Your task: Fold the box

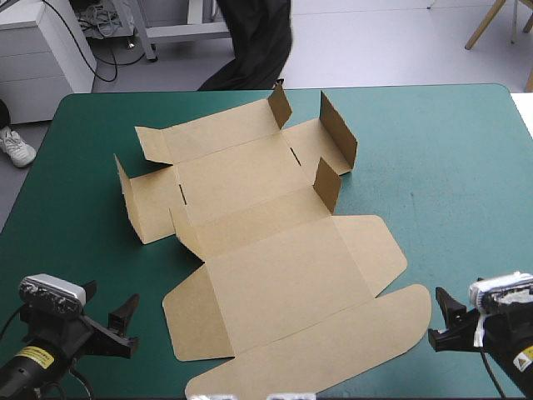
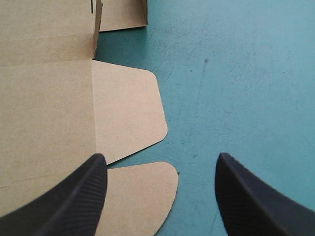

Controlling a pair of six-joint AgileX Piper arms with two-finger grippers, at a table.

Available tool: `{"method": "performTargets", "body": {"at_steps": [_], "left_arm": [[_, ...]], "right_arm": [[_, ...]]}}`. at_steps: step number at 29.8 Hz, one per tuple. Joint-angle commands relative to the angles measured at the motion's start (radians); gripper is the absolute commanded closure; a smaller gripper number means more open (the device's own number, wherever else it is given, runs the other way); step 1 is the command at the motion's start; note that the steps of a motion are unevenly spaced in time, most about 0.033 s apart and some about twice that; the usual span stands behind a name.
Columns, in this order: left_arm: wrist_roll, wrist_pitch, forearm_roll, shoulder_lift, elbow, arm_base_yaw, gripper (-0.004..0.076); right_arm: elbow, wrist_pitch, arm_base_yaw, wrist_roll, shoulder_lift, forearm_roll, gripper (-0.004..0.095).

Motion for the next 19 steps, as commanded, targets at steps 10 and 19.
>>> {"method": "performTargets", "body": {"at_steps": [10,19], "left_arm": [[-0.038,0.038,-0.017,0.301,-0.306,0.001,0.0214],[-0.038,0.047,-0.009,0.367,-0.367,0.001,0.0214]], "right_arm": [[-0.377,-0.065,0.004,-0.062,0.397,0.125,0.0318],[-0.757,0.176,0.051,-0.102,0.774,0.276,0.0318]]}}
